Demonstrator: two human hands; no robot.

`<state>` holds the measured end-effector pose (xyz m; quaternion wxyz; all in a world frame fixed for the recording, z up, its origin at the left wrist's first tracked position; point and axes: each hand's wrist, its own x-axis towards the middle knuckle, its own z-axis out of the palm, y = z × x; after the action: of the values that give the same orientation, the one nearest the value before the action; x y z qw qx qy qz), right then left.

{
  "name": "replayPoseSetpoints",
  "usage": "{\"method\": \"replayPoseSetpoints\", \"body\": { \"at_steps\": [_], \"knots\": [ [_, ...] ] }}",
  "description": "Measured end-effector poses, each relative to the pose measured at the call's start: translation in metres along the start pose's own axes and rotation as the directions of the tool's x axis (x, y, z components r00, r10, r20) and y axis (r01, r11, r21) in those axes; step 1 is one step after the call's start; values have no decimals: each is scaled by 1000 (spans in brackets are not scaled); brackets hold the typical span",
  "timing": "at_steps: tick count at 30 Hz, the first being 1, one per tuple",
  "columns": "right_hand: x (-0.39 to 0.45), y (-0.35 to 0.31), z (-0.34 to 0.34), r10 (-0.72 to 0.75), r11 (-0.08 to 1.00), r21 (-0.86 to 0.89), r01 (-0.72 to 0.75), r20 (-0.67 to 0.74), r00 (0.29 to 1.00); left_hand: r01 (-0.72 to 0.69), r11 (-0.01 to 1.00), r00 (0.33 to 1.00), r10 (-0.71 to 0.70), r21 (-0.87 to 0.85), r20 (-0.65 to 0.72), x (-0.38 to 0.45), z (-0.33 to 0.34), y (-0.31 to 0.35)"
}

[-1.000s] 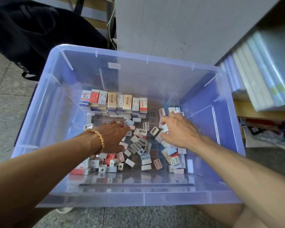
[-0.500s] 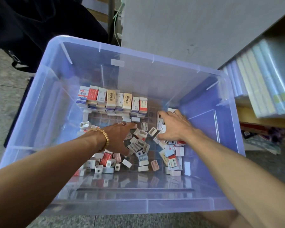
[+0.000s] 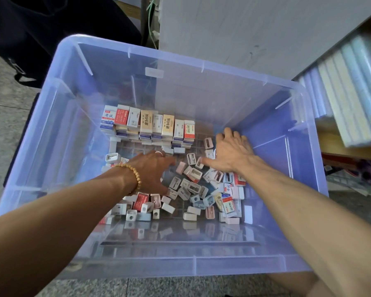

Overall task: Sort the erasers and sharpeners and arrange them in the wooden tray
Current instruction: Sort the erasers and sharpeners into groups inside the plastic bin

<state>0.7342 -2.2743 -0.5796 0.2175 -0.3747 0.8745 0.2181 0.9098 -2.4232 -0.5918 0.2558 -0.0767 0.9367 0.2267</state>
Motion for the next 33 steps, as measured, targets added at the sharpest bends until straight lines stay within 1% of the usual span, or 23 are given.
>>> {"method": "replayPoseSetpoints", "body": {
  "at_steps": [3,5,7,9,11,14,17,19,22,24,26,29,31,33],
  "knots": [
    [2,-2,-3,8,1000,20,-8,7,1000,97,985,995,-92,144,-37,-5,-7,-9],
    [1,1,-1,-3,1000,17,3,1,1000,151,977,989,-149,149,-24,-8,-8,-13],
    [-1,3,1,-20,1000,-18,20,30,999,160,977,986,-165,143,23,-9,-8,-13],
    [-3,4,0,-45,998,-34,48,82,996,147,985,985,-154,86,83,-9,-7,-12],
    [-5,5,-4,-83,996,-28,88,145,986,132,991,979,-128,-17,156,-7,-3,-12],
    [-9,6,-7,-168,984,-38,176,169,971,117,988,975,-95,-102,202,-7,1,-12],
    [-13,4,-5,-238,971,41,234,156,959,108,983,977,-77,-151,200,-5,2,-12],
    [-13,1,-5,-245,967,115,229,153,957,111,976,976,-71,-188,205,-5,4,-13],
    [-17,-6,-5,-271,954,172,245,152,950,120,964,975,-69,-239,210,-4,6,-10],
    [-21,-11,-1,-285,931,284,228,177,942,124,956,977,-70,-266,203,-3,5,-8],
    [-25,-13,7,-287,907,365,211,167,943,120,944,979,-60,-307,197,-4,5,-6],
    [-25,-14,10,-289,895,390,219,131,948,111,937,980,-47,-331,194,-5,8,-4],
    [-23,-15,8,-292,882,425,206,147,945,102,948,980,-44,-303,192,-4,10,-3],
    [-22,-19,5,-324,872,437,222,175,930,95,951,980,-38,-295,195,-3,11,-4]
  ]
}}
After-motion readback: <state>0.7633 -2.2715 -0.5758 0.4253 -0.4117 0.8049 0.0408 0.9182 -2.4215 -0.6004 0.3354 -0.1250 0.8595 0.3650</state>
